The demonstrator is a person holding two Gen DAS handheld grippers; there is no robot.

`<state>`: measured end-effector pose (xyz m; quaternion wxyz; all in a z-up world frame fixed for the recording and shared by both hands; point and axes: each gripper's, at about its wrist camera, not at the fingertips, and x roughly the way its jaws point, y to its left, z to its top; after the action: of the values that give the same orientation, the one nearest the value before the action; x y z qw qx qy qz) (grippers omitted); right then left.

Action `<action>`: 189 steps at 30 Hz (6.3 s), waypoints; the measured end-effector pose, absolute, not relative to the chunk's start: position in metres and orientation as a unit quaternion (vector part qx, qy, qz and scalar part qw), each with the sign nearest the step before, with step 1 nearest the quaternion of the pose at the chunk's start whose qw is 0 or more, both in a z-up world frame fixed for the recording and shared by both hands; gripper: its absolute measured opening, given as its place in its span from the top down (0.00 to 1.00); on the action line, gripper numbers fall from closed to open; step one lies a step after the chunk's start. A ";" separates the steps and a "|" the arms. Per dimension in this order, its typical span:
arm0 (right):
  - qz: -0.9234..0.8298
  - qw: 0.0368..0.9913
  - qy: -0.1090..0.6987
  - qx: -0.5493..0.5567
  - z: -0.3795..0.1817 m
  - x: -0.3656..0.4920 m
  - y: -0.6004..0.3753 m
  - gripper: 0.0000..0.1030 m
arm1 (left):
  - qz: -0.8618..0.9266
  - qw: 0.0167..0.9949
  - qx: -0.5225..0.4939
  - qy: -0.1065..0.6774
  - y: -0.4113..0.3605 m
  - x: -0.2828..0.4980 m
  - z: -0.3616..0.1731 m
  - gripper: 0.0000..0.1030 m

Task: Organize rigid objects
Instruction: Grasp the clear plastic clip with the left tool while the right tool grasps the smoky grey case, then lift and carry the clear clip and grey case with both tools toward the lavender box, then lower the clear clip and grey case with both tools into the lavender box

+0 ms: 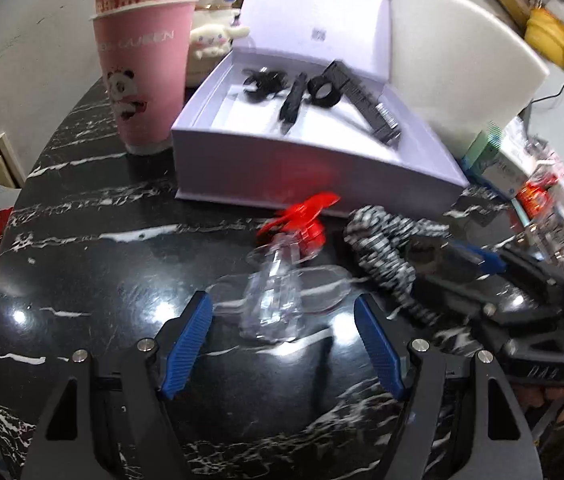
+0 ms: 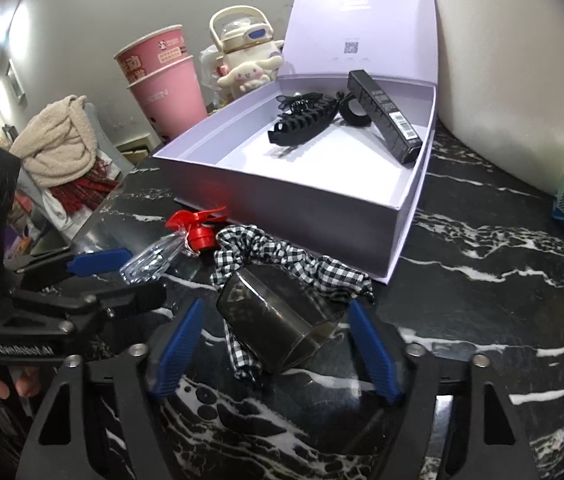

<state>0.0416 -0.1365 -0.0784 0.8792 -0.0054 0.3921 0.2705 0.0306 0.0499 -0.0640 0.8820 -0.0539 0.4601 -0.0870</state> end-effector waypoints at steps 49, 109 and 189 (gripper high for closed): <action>0.259 0.890 0.375 0.025 -0.067 0.016 -0.178 0.39 | -0.090 0.903 -0.003 0.420 0.026 0.020 -0.054 0.35; 0.236 0.932 0.274 -0.003 0.021 0.027 -0.206 0.39 | -0.135 0.943 0.022 0.305 -0.018 0.039 0.068 0.35; 0.276 0.893 0.352 -0.046 -0.023 0.226 -0.144 0.39 | -0.079 0.901 0.047 0.425 0.009 0.238 -0.019 0.35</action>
<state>0.2262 -0.1438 -0.0228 0.8932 -0.0455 0.3520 0.2762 0.2382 0.0092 -0.0186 0.9006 0.0472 0.4247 -0.0794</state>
